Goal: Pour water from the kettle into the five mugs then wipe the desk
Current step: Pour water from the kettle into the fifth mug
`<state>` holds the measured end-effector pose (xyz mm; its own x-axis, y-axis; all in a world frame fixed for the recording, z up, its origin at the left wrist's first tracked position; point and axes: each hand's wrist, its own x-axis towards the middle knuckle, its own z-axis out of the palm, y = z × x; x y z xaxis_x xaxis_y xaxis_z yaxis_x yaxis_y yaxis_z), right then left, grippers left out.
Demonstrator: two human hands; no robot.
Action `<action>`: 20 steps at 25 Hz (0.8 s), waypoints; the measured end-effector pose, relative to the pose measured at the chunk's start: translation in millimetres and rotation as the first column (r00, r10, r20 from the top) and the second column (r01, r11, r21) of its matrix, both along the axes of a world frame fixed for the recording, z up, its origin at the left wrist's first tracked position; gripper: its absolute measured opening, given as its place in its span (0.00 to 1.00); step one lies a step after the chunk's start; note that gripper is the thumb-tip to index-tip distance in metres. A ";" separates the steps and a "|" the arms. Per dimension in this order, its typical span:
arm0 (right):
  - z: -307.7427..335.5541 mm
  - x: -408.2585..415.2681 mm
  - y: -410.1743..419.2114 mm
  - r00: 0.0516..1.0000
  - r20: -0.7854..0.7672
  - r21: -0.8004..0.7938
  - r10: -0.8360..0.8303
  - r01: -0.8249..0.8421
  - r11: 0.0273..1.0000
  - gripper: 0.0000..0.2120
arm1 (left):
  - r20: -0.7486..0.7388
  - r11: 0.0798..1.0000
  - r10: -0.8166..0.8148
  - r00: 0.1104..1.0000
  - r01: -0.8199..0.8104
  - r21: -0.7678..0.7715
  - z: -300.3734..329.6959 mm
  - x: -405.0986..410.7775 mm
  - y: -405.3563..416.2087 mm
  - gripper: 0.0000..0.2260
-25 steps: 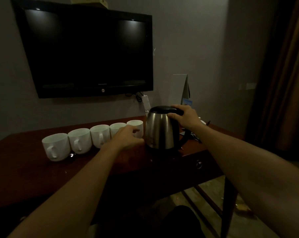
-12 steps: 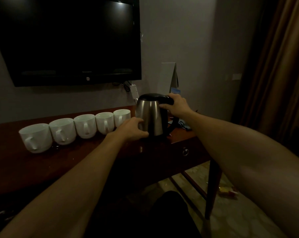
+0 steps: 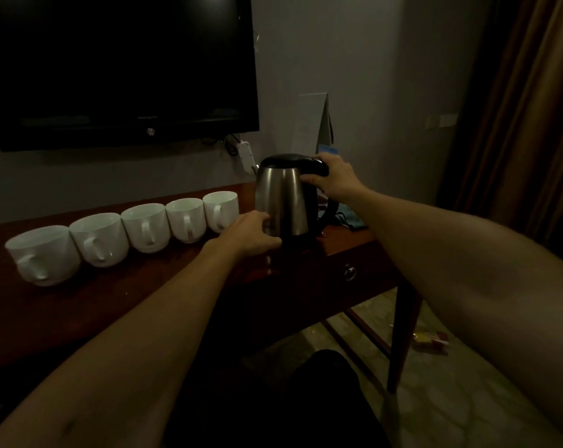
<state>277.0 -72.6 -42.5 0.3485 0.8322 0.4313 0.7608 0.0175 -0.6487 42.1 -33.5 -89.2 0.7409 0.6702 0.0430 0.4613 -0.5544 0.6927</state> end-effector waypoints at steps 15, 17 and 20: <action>-26.4 21.3 7.7 0.968 -0.196 0.096 0.157 -0.141 0.985 0.07 | 0.086 0.914 0.120 0.989 -0.144 0.380 -15.5 18.2 7.2 0.14; -23.3 25.4 8.2 0.965 -0.205 0.035 0.164 -0.160 0.987 0.13 | 0.091 0.914 0.121 0.988 -0.147 0.379 -17.9 19.8 8.6 0.14; -16.3 48.7 -1.9 0.897 -0.425 -0.202 0.122 -0.225 0.953 0.21 | 0.082 0.895 0.152 0.985 -0.173 0.411 -19.6 17.5 8.9 0.12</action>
<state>325.7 -74.5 -58.8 0.2892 0.9551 0.0643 0.4319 -0.0702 -0.8992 59.7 -24.7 -108.7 0.6133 0.6950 0.3753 0.5425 -0.7160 0.4394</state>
